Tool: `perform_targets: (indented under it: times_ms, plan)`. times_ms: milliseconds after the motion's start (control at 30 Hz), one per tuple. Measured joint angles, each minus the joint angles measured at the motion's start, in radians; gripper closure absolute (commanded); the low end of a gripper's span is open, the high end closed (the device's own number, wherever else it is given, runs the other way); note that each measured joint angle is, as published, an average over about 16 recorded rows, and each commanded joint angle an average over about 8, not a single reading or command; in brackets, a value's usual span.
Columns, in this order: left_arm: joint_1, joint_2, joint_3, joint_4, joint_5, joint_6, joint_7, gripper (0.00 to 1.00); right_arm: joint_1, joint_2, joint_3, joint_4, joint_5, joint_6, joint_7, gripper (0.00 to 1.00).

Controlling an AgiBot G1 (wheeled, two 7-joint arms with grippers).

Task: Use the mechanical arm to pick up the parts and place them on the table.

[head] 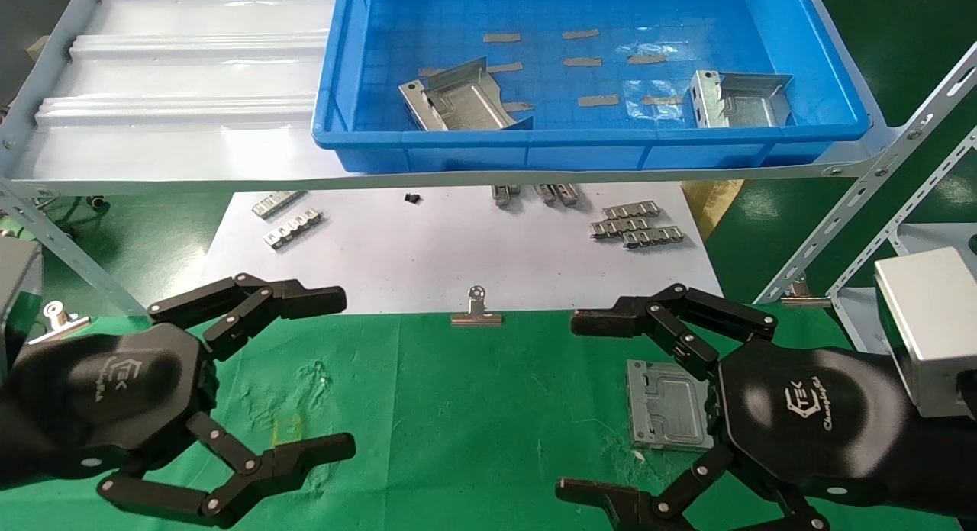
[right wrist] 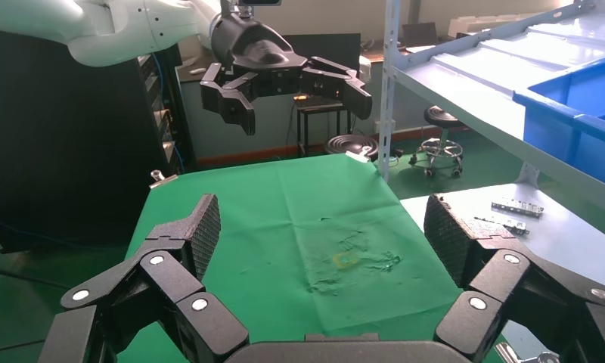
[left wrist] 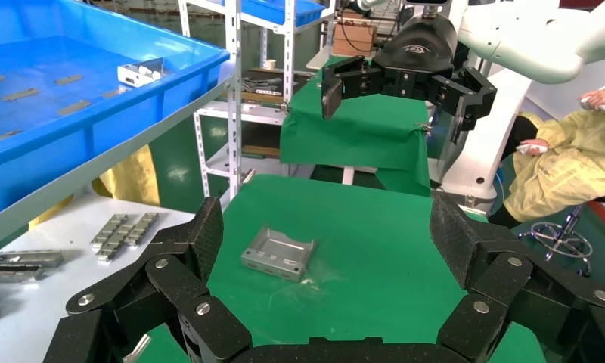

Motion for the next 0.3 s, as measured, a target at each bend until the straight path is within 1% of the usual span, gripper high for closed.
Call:
perform_targets:
  times_ms: [300]
  plan:
    - [0.0,0.0,0.0,0.0,0.0,0.0,0.0,0.0,0.0,0.0,0.0,0.0,0.0,0.0,0.0,0.0]
